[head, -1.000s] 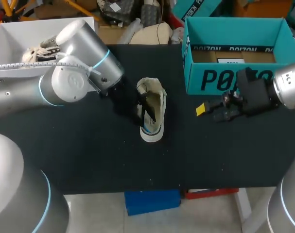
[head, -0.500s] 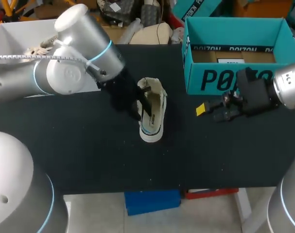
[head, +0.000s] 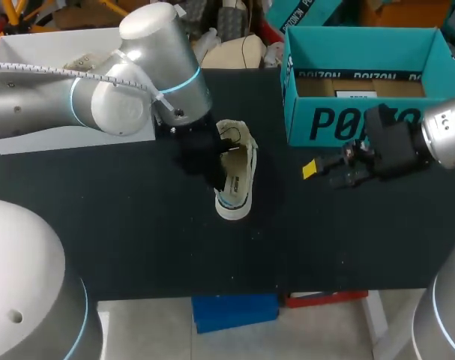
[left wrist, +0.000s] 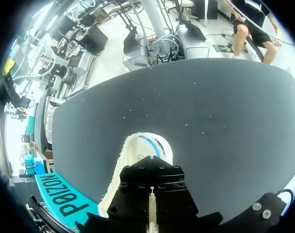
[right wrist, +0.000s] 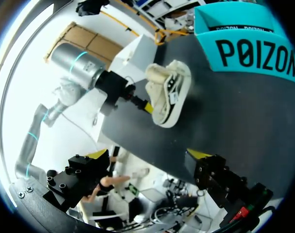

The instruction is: Take the shoe out of the shoebox, open the shoe tongue, remove and reinsert the insole, then place the shoe into the shoebox

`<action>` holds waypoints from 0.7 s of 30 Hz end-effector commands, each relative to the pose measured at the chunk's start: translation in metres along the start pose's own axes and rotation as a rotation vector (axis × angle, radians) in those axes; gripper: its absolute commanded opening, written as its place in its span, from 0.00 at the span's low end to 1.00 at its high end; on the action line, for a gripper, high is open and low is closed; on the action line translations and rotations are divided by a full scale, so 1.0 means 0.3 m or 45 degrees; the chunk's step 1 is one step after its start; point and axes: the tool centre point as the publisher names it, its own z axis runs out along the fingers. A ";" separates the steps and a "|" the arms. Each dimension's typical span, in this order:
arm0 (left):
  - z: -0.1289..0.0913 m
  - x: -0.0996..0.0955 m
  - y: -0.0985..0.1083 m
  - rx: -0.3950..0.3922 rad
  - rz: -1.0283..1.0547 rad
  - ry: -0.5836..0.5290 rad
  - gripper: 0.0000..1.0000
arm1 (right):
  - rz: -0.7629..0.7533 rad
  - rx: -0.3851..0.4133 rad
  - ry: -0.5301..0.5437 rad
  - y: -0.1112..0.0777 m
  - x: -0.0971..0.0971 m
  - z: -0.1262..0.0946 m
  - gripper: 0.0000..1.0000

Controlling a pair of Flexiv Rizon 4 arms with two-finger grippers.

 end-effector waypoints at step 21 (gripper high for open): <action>0.136 0.021 0.011 0.040 0.000 0.113 0.00 | 0.001 0.003 -0.002 0.002 0.002 0.000 1.00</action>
